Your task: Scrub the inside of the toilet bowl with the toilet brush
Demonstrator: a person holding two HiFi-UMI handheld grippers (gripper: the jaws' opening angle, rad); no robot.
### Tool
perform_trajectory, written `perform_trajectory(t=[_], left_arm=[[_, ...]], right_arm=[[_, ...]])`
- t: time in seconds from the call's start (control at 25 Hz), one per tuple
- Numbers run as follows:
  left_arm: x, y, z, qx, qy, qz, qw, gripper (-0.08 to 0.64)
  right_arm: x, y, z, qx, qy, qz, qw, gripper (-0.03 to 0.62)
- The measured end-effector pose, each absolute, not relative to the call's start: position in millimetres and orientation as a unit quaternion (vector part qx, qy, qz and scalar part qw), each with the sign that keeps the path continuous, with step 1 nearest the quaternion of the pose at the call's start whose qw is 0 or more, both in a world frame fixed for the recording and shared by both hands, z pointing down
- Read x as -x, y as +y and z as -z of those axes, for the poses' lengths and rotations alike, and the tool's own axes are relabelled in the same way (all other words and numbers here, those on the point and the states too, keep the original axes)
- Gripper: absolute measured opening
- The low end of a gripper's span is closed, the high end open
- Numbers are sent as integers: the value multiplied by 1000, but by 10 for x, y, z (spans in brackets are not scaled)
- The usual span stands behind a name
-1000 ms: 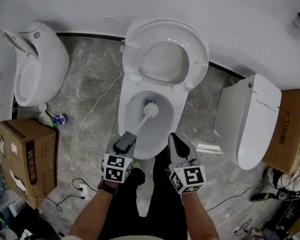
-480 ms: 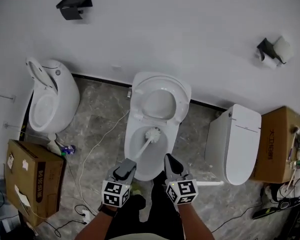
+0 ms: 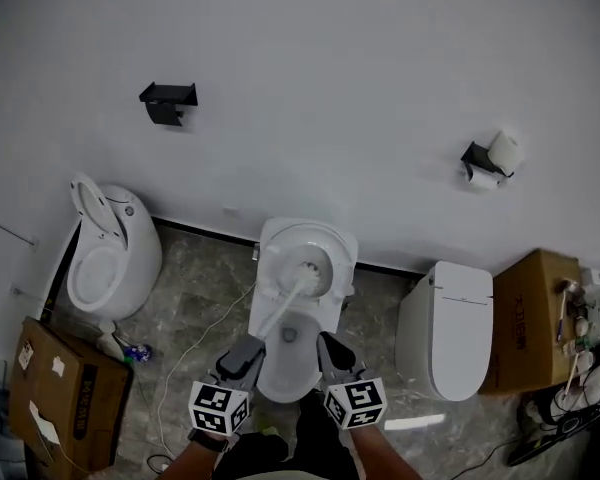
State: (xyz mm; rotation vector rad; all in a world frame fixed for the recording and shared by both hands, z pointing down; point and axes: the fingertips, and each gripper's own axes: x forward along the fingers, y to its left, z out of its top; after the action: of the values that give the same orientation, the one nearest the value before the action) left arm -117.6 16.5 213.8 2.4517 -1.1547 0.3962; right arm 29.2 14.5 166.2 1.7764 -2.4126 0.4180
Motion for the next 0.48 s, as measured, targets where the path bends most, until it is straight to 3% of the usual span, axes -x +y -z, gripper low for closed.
perform_trajectory(t=[0.48], left_arm=[[1348,123,-873,-887,-434,-48,149,153]], right_arm=[[-95,222,-656,-573,-813,-96,39,12]])
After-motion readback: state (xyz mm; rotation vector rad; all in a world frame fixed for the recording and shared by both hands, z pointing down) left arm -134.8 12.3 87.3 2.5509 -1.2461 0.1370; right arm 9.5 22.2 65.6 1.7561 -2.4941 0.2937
